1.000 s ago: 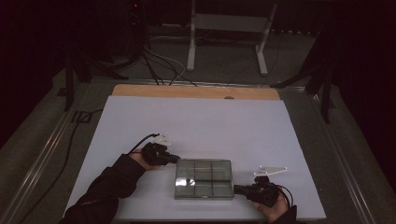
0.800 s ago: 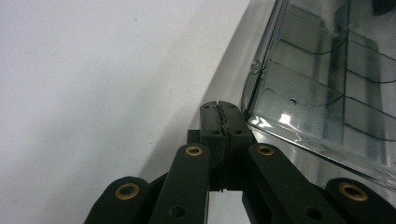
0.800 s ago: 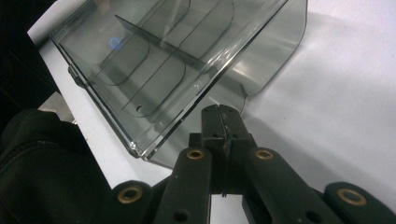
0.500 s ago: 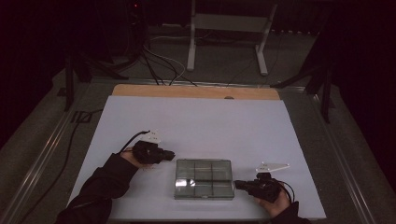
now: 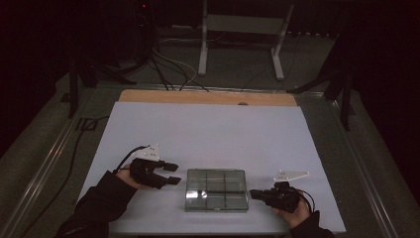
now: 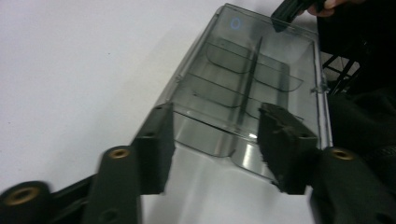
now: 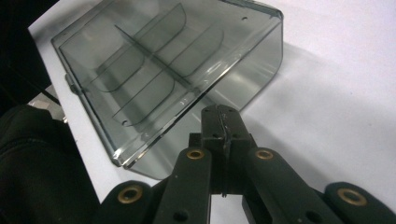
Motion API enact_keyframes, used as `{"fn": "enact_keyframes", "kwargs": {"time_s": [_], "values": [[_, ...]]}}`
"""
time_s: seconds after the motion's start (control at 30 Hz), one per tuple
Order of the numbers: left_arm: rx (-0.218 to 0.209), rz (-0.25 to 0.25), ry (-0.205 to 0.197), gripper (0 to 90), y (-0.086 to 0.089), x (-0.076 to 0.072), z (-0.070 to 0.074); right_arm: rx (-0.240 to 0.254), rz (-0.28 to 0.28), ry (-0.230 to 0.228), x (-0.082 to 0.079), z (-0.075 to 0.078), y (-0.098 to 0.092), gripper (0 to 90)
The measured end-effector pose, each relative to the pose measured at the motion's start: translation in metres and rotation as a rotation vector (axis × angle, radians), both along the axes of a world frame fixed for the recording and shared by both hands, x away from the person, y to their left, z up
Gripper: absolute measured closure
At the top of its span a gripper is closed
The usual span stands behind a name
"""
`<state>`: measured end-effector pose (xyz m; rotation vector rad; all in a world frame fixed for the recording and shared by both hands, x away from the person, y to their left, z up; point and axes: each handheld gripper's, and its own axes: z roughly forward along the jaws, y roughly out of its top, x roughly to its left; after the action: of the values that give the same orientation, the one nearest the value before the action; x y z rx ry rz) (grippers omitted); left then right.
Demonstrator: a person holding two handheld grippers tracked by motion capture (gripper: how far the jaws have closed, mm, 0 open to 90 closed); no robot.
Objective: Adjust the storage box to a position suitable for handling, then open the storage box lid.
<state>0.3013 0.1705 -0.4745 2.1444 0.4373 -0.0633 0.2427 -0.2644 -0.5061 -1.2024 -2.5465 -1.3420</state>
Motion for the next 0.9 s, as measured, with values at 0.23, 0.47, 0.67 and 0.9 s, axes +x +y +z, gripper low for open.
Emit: {"fn": "enact_keyframes", "kwargs": {"time_s": [0.23, 0.47, 0.67, 0.9], "values": [[0.002, 0.0, 0.011, 22.2, -0.001, -0.014, -0.003, 0.008, 0.023, -0.011, -0.004, 0.0, -0.004, 90.0], [0.002, -0.009, -0.015, 1.8, 0.001, -0.029, -0.01, 0.016, 0.077, -0.036, -0.008, 0.003, -0.011, 90.0], [0.022, -0.039, -0.005, 1.5, 0.0, -0.035, -0.018, 0.012, 0.164, -0.071, -0.014, 0.006, -0.016, 90.0], [0.016, -0.056, -0.001, 1.5, -0.001, -0.037, -0.023, -0.01, 0.239, -0.088, -0.017, 0.005, -0.016, 90.0]]}}
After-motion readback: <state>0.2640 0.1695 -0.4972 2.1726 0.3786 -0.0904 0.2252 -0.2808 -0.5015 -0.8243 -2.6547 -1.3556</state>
